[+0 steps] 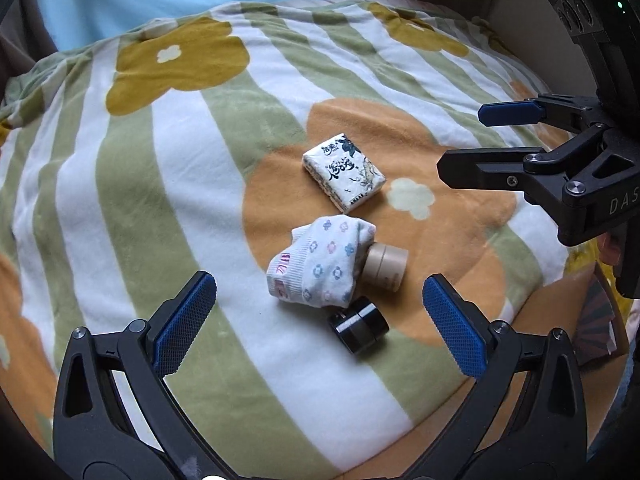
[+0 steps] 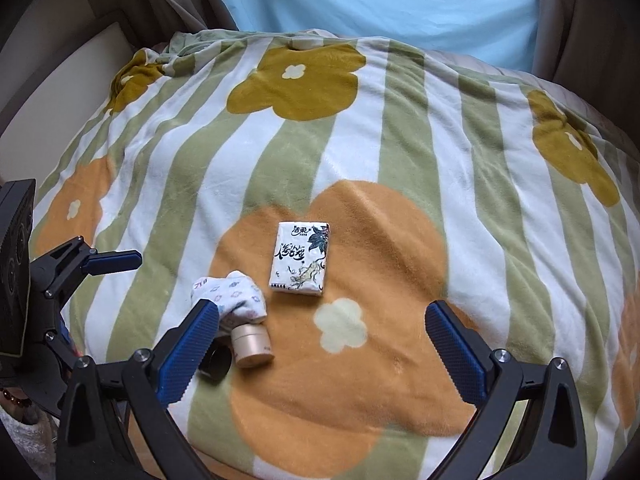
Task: Organize objects
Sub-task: 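Move both tools back toward the sock and tissue pack, then grasp the white sock with left tool while right tool grasps the tissue pack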
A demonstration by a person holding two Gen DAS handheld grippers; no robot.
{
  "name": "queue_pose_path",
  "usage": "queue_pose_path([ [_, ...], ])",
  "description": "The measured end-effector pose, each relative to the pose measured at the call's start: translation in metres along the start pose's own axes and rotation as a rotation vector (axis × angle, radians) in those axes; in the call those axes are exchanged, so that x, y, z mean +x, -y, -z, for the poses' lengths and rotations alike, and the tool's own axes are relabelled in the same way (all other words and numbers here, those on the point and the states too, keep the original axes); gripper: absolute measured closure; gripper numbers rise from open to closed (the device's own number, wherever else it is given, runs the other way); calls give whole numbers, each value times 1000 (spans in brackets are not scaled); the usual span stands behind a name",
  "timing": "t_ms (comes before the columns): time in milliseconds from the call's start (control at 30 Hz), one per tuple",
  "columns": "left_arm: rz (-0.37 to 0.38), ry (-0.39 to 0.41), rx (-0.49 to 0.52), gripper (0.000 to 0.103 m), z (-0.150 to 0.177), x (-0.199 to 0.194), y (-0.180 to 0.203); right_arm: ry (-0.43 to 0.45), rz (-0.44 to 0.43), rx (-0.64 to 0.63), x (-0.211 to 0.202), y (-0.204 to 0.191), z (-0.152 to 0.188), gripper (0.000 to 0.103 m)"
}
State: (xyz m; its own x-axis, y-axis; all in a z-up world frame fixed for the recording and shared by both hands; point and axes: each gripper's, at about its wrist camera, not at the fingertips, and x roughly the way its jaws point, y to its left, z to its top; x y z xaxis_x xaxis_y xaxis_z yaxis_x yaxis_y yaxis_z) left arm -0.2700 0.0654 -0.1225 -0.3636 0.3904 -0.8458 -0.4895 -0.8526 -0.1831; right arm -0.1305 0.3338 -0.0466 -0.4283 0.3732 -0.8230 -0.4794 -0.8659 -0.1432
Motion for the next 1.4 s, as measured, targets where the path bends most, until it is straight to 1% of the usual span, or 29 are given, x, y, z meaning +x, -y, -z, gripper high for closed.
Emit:
queue_pose_path([
  [133, 12, -31, -19, 1, -5, 18, -7, -35, 24, -38, 30, -7, -10, 1],
  [167, 8, -48, -27, 3, -7, 22, -8, -42, 31, -43, 37, -8, -13, 1],
  [233, 3, -66, -37, 6, -11, 27, -12, -53, 29, -42, 52, -9, -18, 4],
  [300, 4, -69, -44, 6, -16, 29, -15, -78, 30, -25, 66, -7, -21, 5],
  [333, 2, -76, -45, 6, -17, 31, -16, -87, 25, -14, 72, -5, -22, 7],
  [367, -7, -86, -44, 6, -17, 34, -17, -89, 17, -6, 76, -4, -23, 9],
  [467, -63, -158, -9, 6, -12, 56, -18, -87, 6, 16, 85, 1, -24, 13],
  [500, -57, -174, -5, 6, -9, 62, -18, -91, 0, 24, 87, 2, -24, 16],
  [533, -38, -178, -13, 6, -7, 66, -20, -98, -11, 35, 91, 3, -23, 21],
  [567, -22, -172, -29, 6, -6, 67, -23, -102, -25, 43, 94, 3, -23, 24],
  [600, -9, -168, -40, 6, -5, 68, -25, -107, -35, 53, 97, 3, -22, 32],
  [633, -6, -169, -43, 6, -6, 69, -26, -106, -48, 57, 100, 2, -20, 35],
  [667, -11, -168, -33, 6, -6, 70, -25, -104, -48, 48, 101, -1, -19, 36],
  [700, -16, -160, -16, 7, -5, 69, -23, -104, -33, 30, 104, -5, -17, 38],
  [733, -23, -154, 1, 9, -4, 69, -20, -102, -20, 8, 106, -8, -14, 40],
  [800, -16, -157, 26, 19, -4, 71, -15, -94, -16, 0, 110, -10, -10, 45],
  [833, -10, -155, 33, 26, -3, 71, -13, -87, -18, 4, 111, -10, -8, 51],
  [867, -13, -153, 46, 31, -3, 72, -10, -76, -20, -4, 110, -11, -5, 55],
  [900, -19, -154, 63, 34, -3, 72, -6, -68, -23, -6, 109, -10, -3, 61],
  [967, -12, -151, 101, 53, -3, 71, 3, -51, -28, 11, 101, -7, -3, 62],
  [1067, -19, -152, 124, 55, -3, 68, 7, -14, -10, 4, 85, -4, -5, 62],
  [1200, -9, -145, 98, 60, -4, 61, 3, 24, -15, 10, 62, 0, -8, 62],
  [1367, -85, -115, 95, 62, -6, 42, -5, 59, -6, -15, 35, -8, -10, 62],
  [1400, -85, -104, 81, 62, -6, 33, -11, 65, -8, -18, 29, -9, -10, 62],
])
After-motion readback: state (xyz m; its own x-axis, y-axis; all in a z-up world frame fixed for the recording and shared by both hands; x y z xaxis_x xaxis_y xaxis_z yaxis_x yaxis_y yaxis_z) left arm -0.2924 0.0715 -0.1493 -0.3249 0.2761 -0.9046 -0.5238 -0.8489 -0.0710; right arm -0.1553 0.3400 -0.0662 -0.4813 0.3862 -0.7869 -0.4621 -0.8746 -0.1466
